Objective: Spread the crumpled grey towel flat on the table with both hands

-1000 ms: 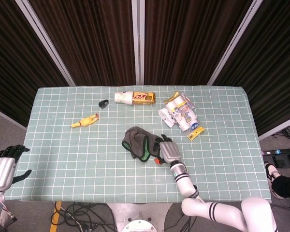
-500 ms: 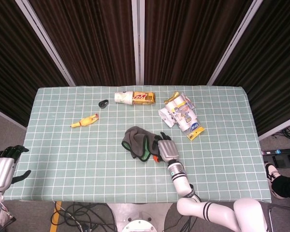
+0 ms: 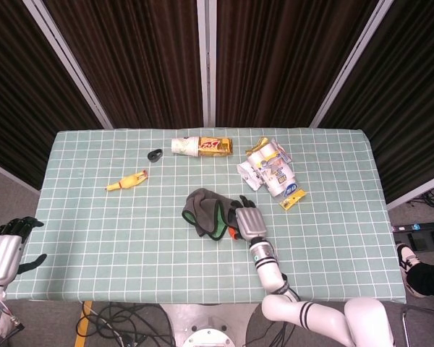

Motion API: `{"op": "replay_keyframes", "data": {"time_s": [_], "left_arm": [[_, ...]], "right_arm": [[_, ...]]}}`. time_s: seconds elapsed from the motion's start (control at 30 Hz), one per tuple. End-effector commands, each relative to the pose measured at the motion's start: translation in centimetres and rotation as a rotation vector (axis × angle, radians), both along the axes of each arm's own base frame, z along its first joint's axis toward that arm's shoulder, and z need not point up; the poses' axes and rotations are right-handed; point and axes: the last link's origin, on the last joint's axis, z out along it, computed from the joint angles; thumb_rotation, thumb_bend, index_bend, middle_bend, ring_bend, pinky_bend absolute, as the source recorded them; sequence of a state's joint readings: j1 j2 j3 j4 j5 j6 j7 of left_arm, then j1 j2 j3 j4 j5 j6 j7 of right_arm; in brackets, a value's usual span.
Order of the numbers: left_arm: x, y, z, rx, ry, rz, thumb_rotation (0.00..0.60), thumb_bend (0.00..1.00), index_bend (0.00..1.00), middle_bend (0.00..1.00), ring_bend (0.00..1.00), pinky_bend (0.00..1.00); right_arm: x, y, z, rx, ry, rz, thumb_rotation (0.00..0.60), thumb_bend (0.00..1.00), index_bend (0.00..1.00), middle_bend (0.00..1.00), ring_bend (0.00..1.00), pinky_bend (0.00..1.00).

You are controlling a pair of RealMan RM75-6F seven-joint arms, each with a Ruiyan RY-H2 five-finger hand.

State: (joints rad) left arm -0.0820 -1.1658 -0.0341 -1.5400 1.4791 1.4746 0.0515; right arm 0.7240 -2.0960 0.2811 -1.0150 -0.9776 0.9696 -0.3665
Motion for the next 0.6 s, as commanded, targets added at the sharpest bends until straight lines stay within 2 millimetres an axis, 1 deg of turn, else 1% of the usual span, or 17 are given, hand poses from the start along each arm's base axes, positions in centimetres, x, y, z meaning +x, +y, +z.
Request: {"op": "replay_keyframes", "data": {"time_s": [0.03,0.23,0.33,0.5,0.6], "left_arm": [[-0.02,0.0,0.05,0.001,0.0,0.0,0.6,0.09,0.3,0.29,0.24,0.32],[-0.1,-0.04,0.09,0.0,-0.002,0.005,0.6,0.09,0.3,0.29,0.24,0.32],[-0.11,-0.07,0.05,-0.002,-0.003,0.006,0.6,0.09,0.3,0.29,0.24,0.32],[-0.04,-0.12,0.2,0.0,-0.005,0.002,0.6,0.09,0.3,0.29,0.24,0.32],[-0.05,-0.12,0.31,0.003,-0.005,0.002,0.6,0.09,0.3,0.29,0.24,0.32]], "right_arm": [[0.11,-0.2,-0.21,-0.001,0.004,-0.002,0.6,0.23,0.52,0.21,0.05,0.15],[0.11,-0.47,-0.58,-0.004,0.009,-0.013,0.6,0.24,0.52,0.21,0.05,0.15],[0.16,-0.55,-0.76,-0.009,0.009,-0.016,0.6,0.27,0.52,0.22,0.05,0.15],[0.34,-0.83,-0.84,-0.026,-0.009,-0.026,0.6,0.31,0.56,0.22,0.06,0.15],[0.45,-0.97,-0.66,-0.039,-0.019,-0.023,0.6,0.32,0.57,0.23,0.06,0.15]]}}
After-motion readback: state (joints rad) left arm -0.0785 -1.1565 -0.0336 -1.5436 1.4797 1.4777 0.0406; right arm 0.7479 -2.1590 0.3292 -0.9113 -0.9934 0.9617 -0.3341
